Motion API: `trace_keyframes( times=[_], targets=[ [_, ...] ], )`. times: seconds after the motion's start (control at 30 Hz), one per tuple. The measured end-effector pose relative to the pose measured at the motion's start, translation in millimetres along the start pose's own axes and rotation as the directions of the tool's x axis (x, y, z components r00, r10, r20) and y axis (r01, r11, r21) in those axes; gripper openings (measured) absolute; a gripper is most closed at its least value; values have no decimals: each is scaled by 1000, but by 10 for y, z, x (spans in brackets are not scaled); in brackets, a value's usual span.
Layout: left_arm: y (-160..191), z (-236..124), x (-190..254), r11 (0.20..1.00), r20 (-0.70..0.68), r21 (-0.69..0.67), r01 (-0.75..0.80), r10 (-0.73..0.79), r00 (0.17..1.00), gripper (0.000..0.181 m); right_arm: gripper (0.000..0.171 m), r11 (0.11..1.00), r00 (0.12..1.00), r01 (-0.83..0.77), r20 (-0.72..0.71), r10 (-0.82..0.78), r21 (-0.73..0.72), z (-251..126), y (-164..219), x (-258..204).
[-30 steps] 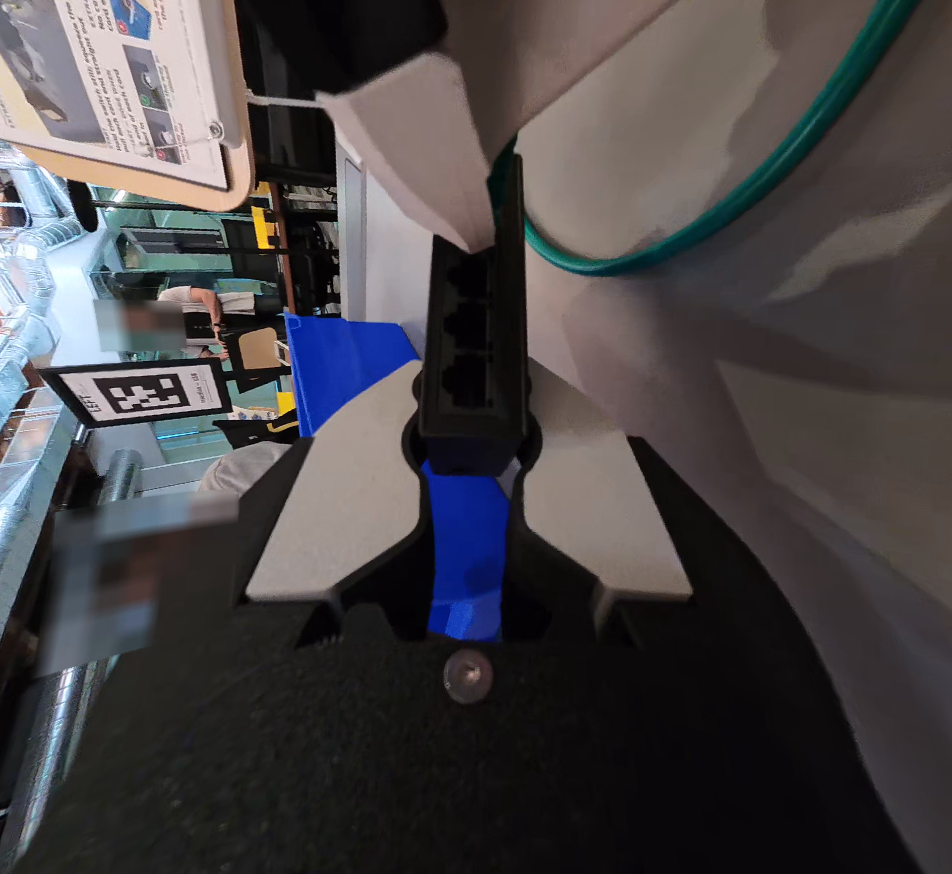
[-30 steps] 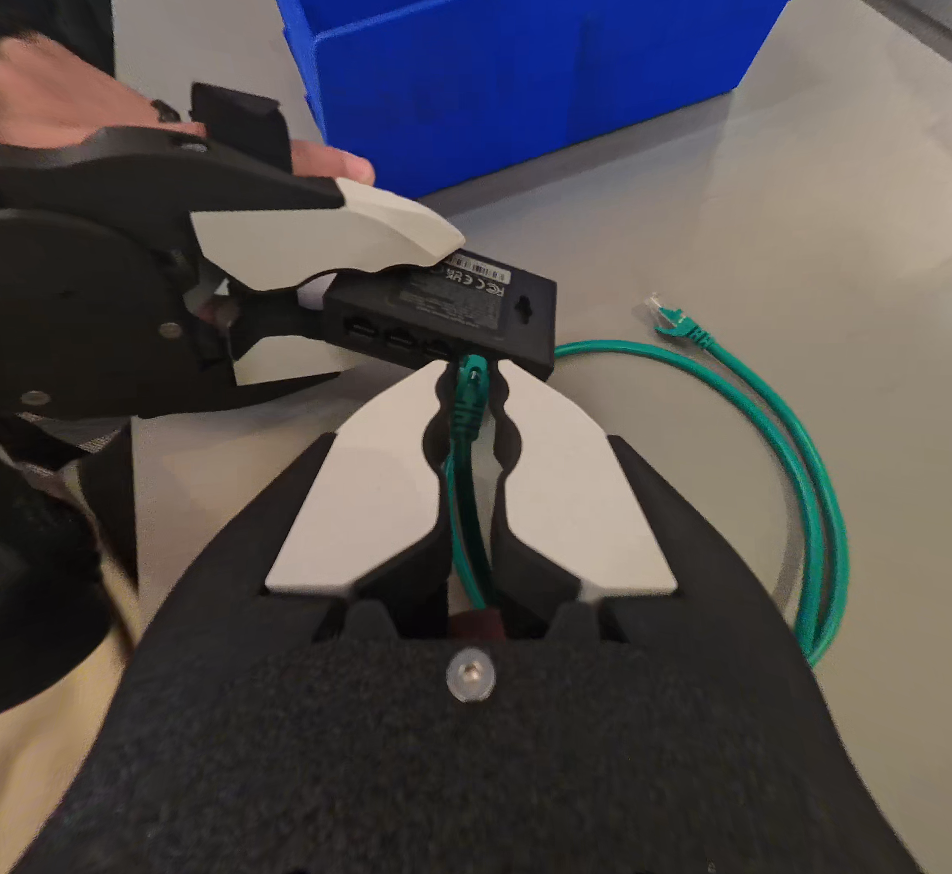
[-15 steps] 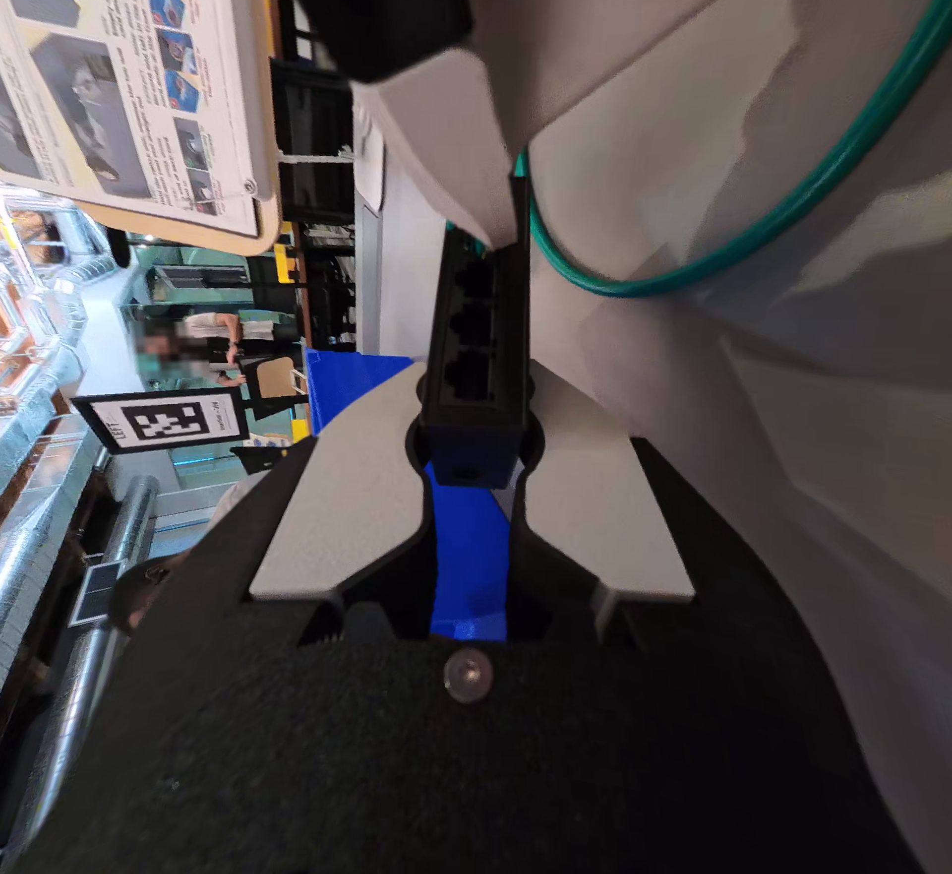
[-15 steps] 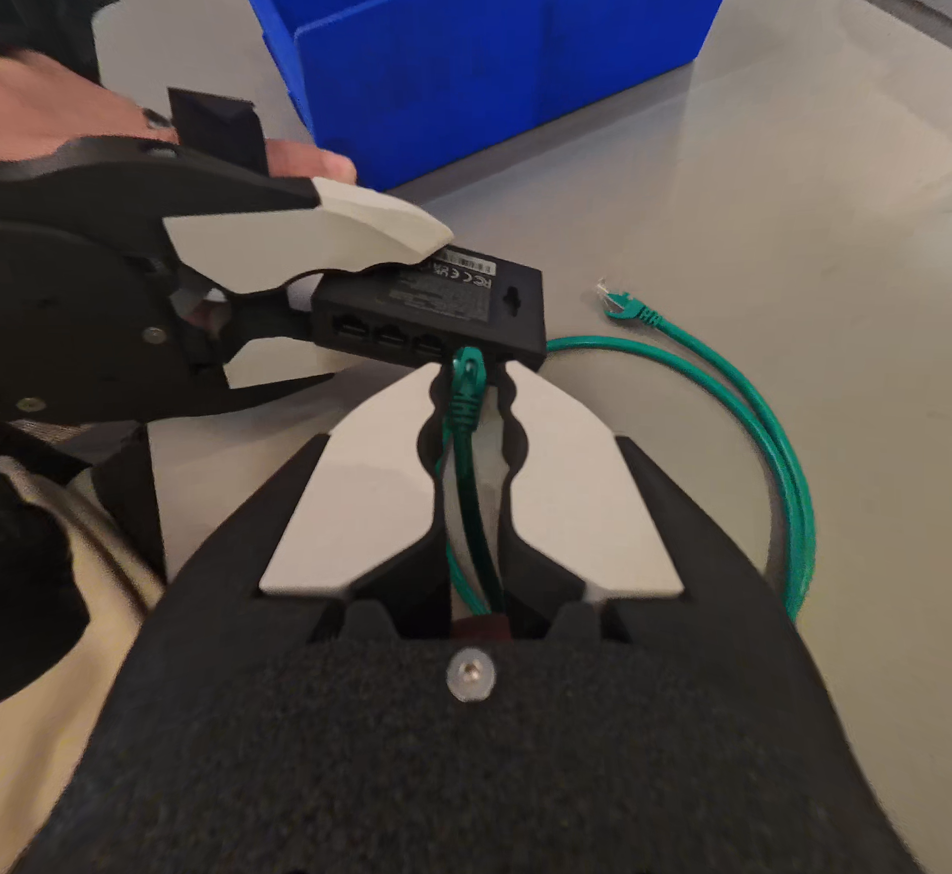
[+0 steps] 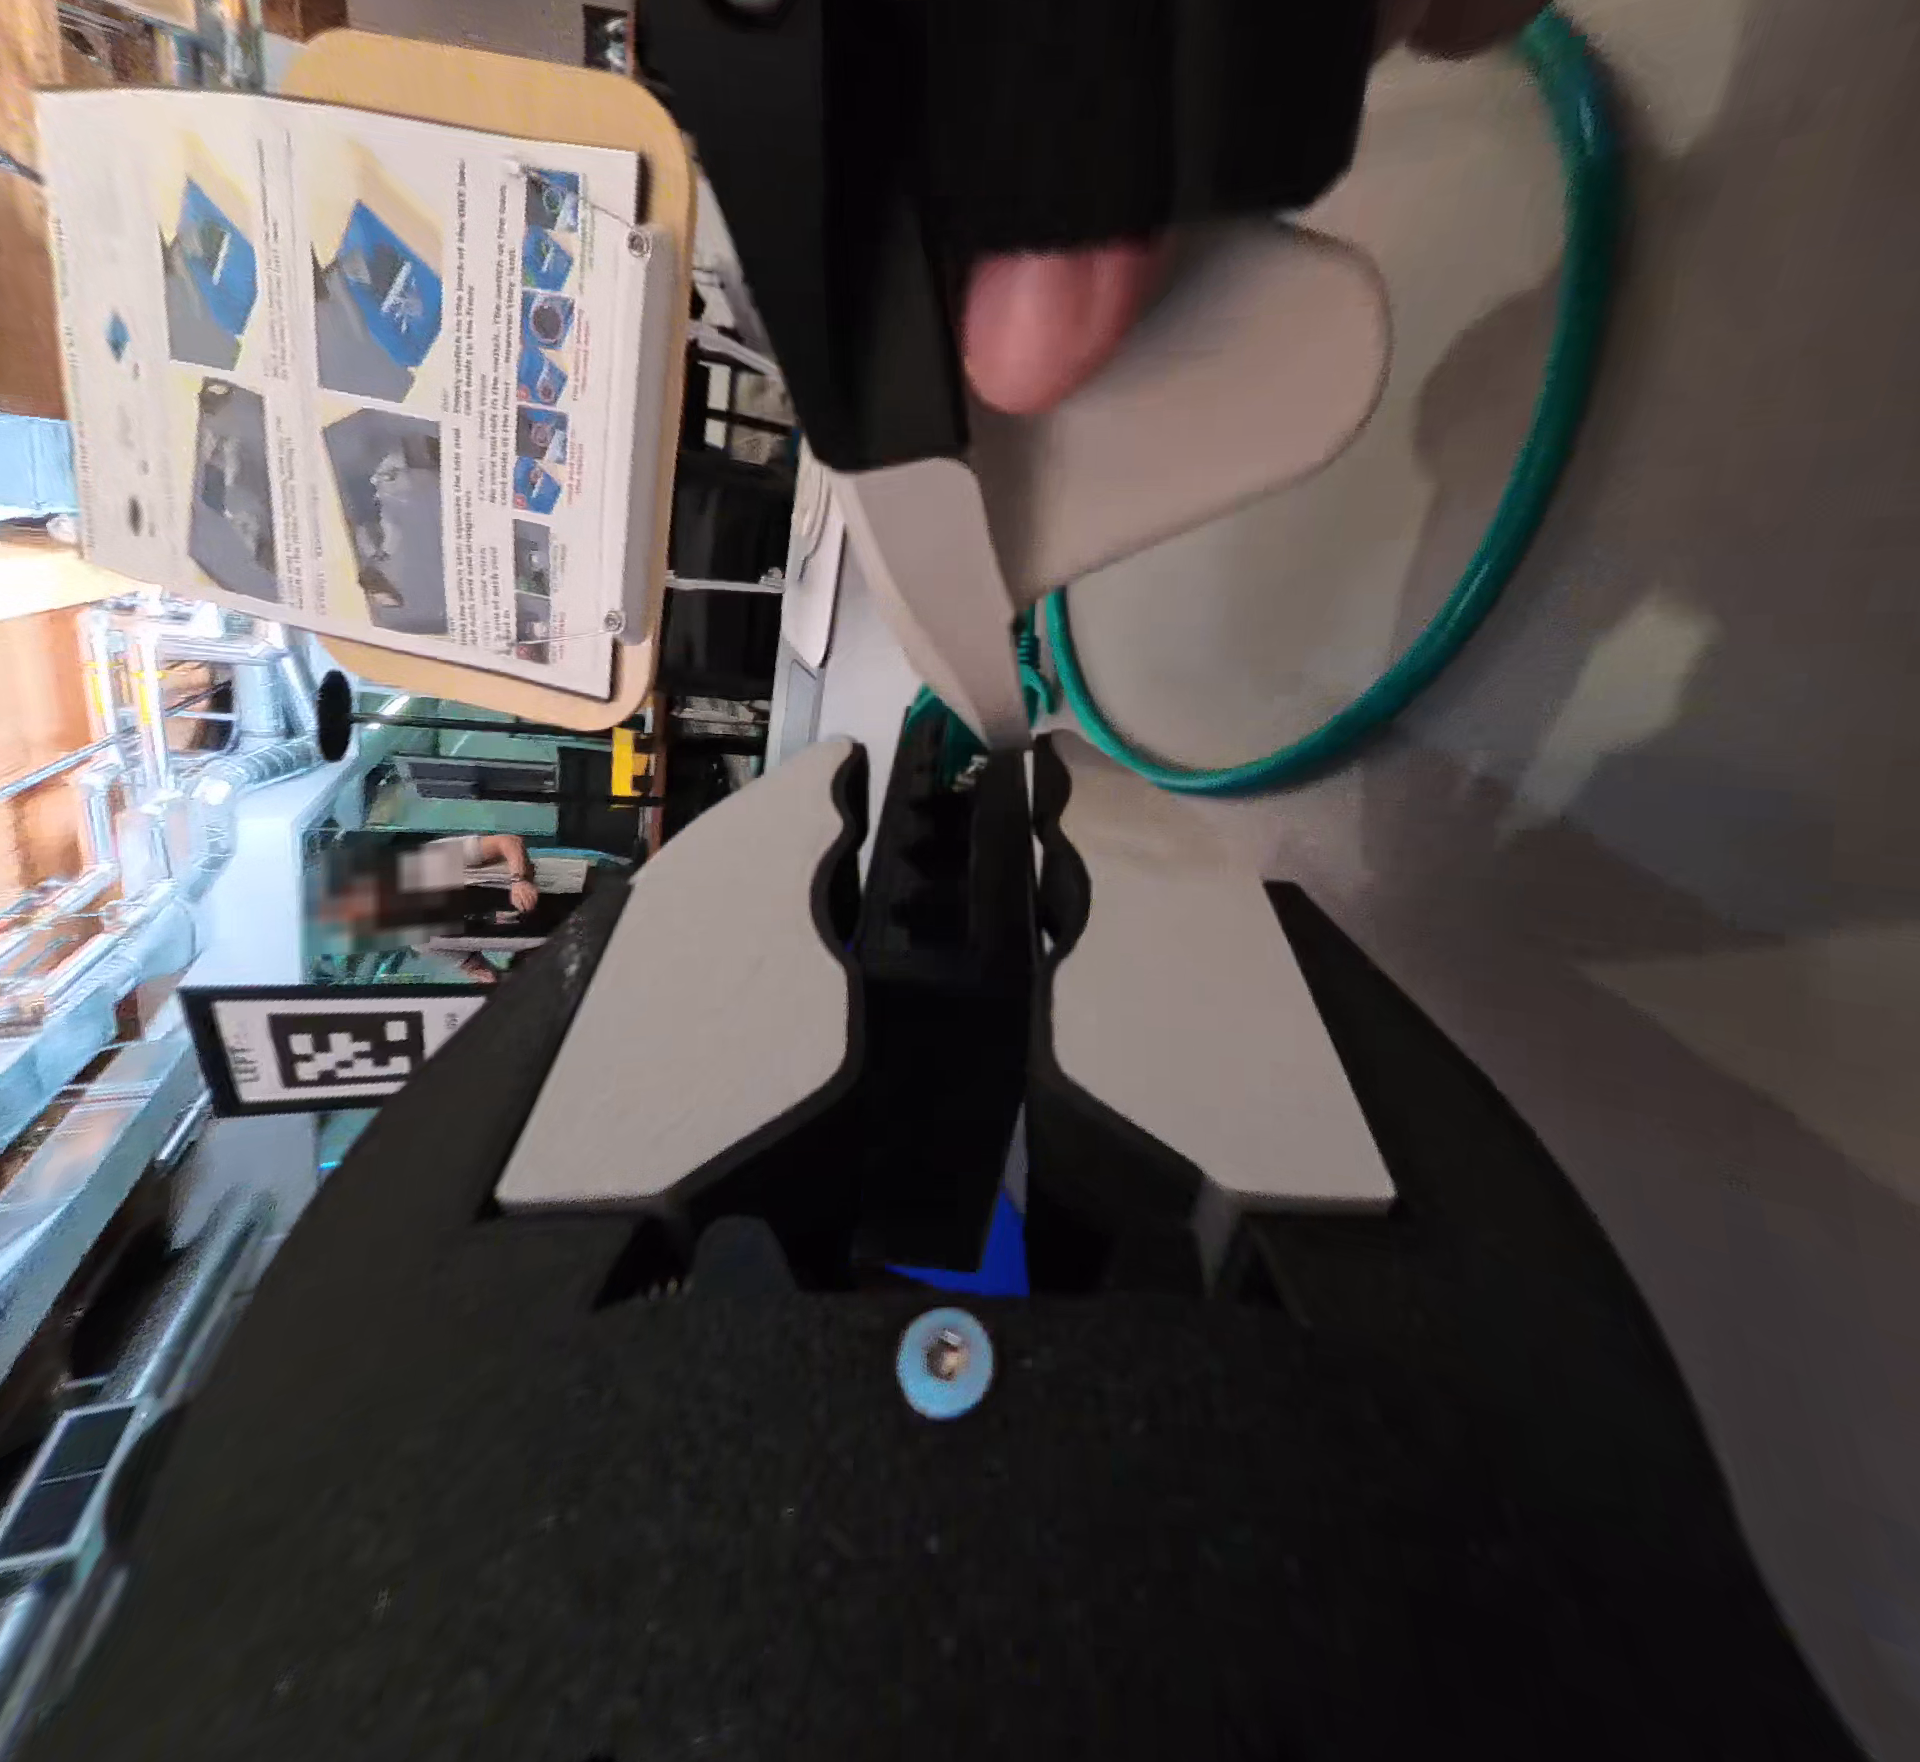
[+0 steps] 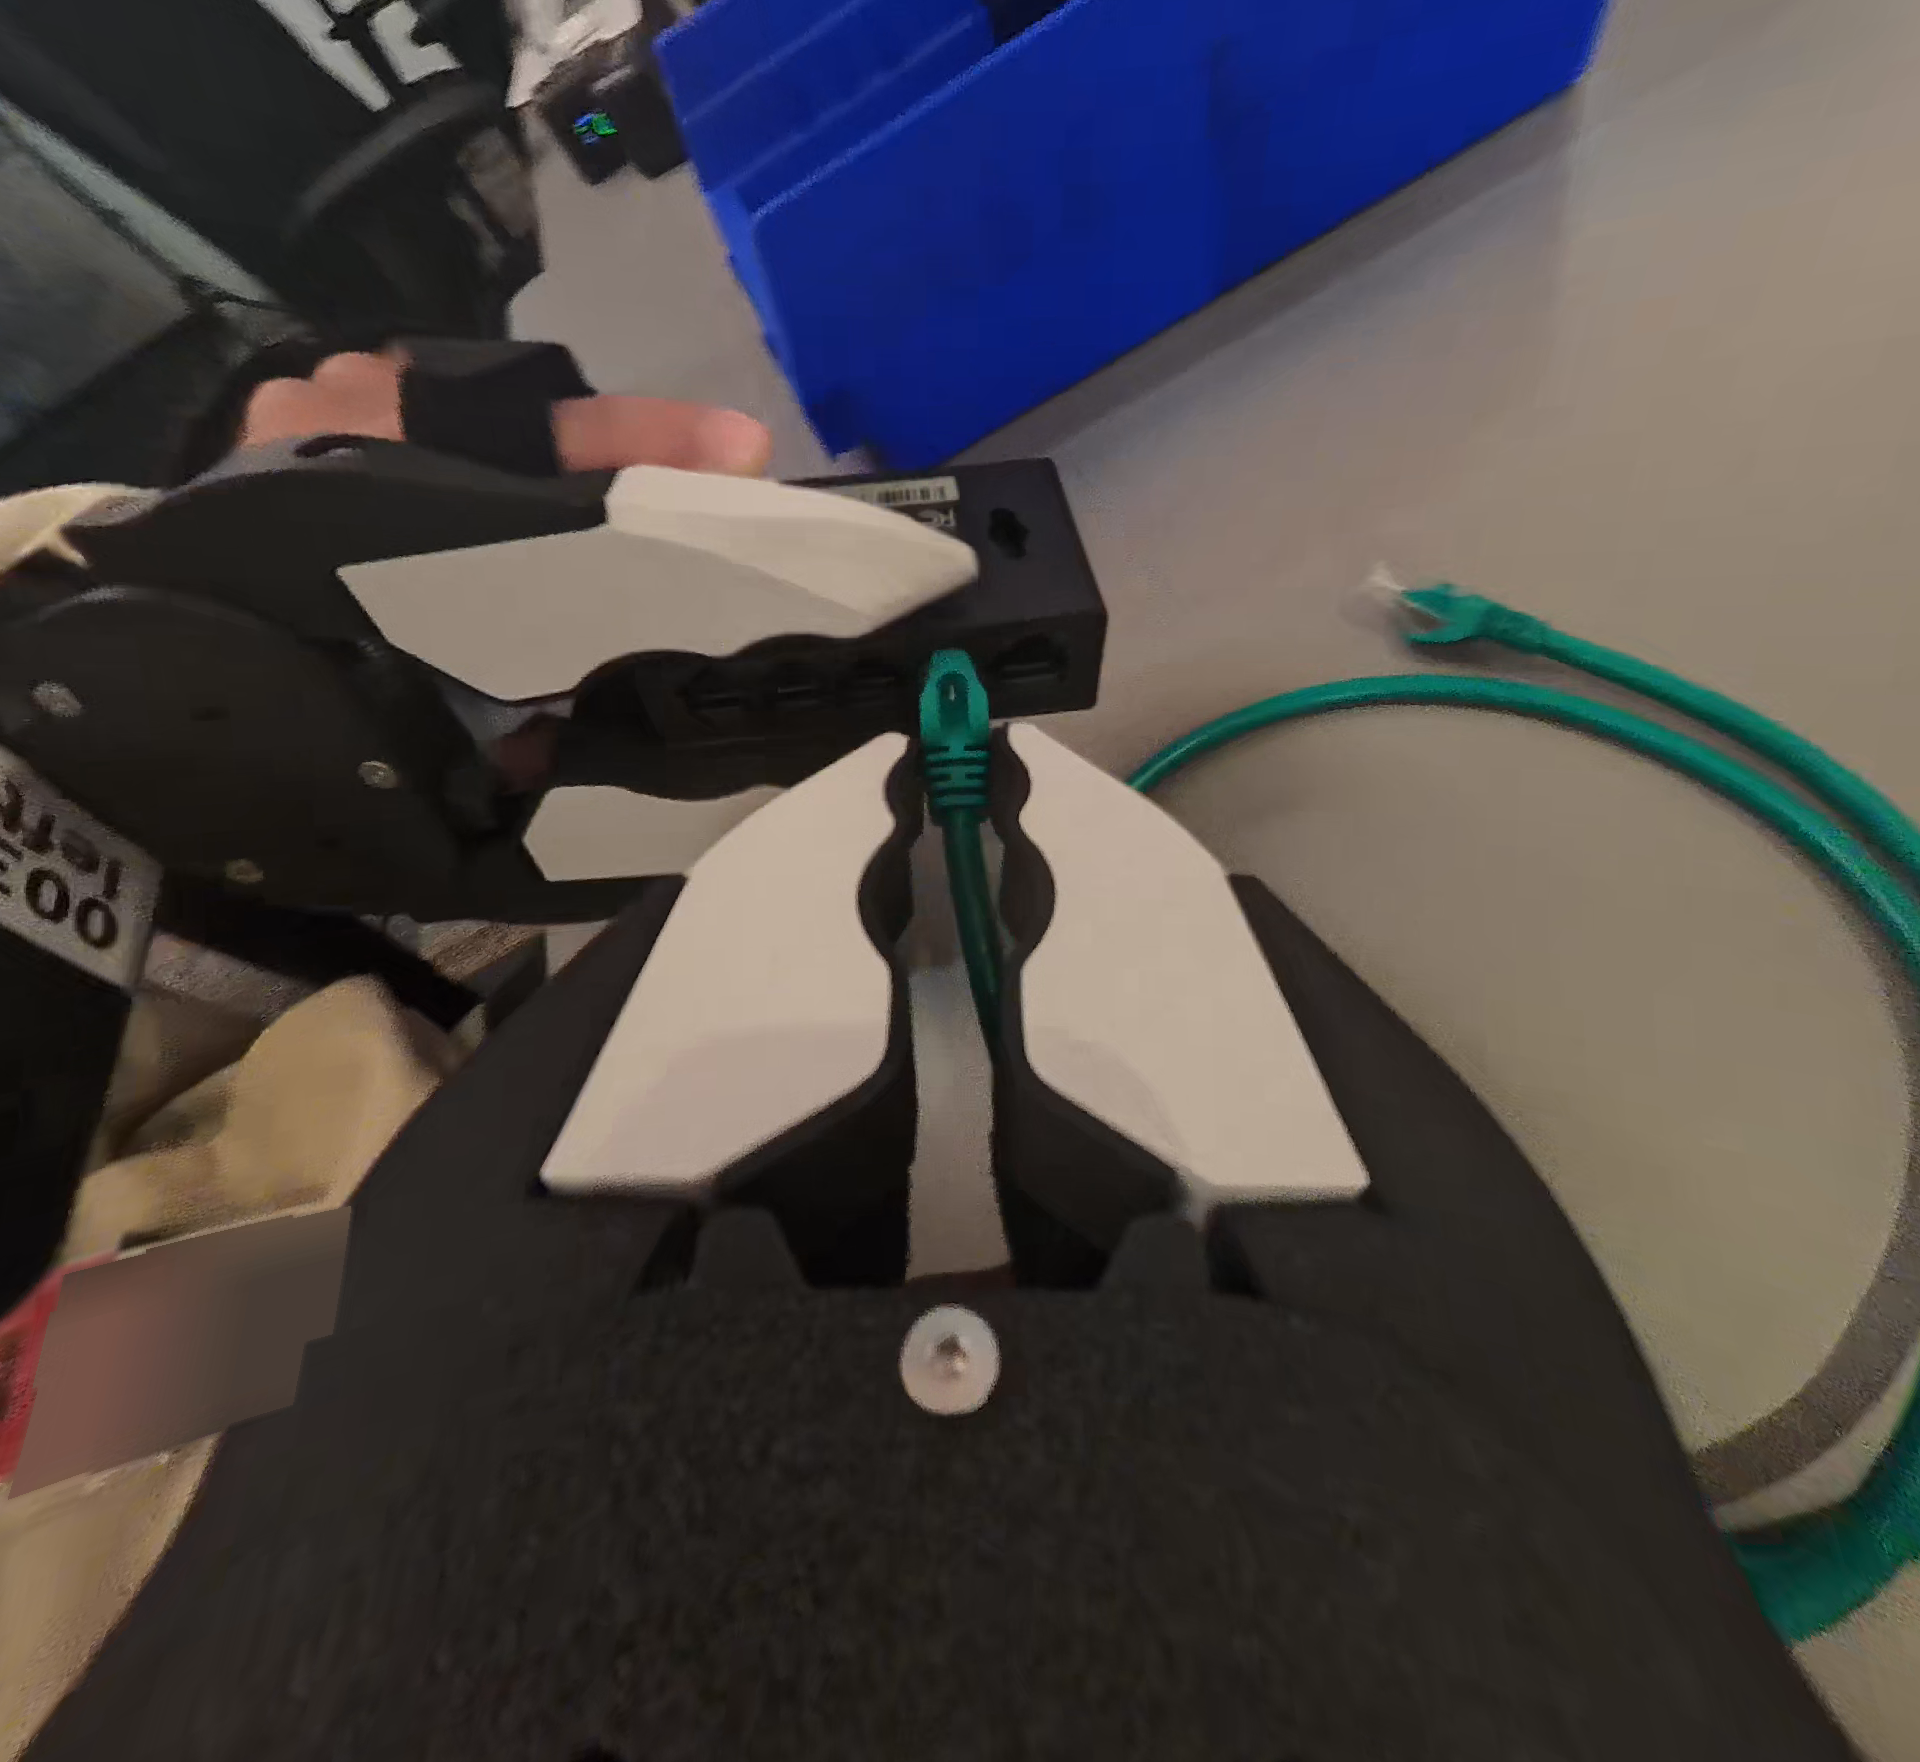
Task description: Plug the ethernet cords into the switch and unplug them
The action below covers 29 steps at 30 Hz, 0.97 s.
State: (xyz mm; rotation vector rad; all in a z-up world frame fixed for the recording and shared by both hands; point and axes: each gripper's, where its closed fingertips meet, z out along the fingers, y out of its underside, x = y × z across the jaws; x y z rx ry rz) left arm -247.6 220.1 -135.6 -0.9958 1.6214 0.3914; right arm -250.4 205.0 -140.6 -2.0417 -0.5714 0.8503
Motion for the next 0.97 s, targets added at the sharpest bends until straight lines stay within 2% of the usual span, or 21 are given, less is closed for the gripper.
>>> trace_keyframes(
  times=[0.13, 0.33, 0.53, 0.7, 0.77, 0.83, 0.93, 0.97],
  targets=[
    [60, 19, 5, 999, 5, -37, -14, 14, 1000, 30, 12, 997, 996, 77, -30, -78, -20, -4, 4, 14],
    [121, 14, 101, 1000, -58, -17, -18, 17, 998, 31, 12, 990, 992, 119, -38, -122, -75, -79, 63, 83],
    [135, 14, 123, 998, -123, 58, 30, -23, 992, 39, 12, 988, 990, 102, 113, -90, -113, -269, 92, 22],
    [86, 18, 215, 994, -134, 109, -30, 44, 990, 38, 12, 977, 986, 145, 99, -131, -157, -264, 151, 29],
    [121, 49, 249, 997, -181, 80, 11, 4, 983, 38, 12, 972, 985, 169, 75, -159, -163, -242, 180, 58],
    [186, 81, 246, 1000, -170, 24, -12, 16, 985, 37, 12, 975, 987, 155, 54, -148, -161, -230, 183, 96],
    [645, 200, 192, 986, -124, -155, -55, 35, 992, 37, 12, 984, 988, 128, -73, -137, -122, -420, 75, 366],
    [771, 219, 131, 983, -106, -179, -48, 30, 994, 36, 12, 992, 993, 100, -48, -104, -73, -548, -6, 387]
  ],
)
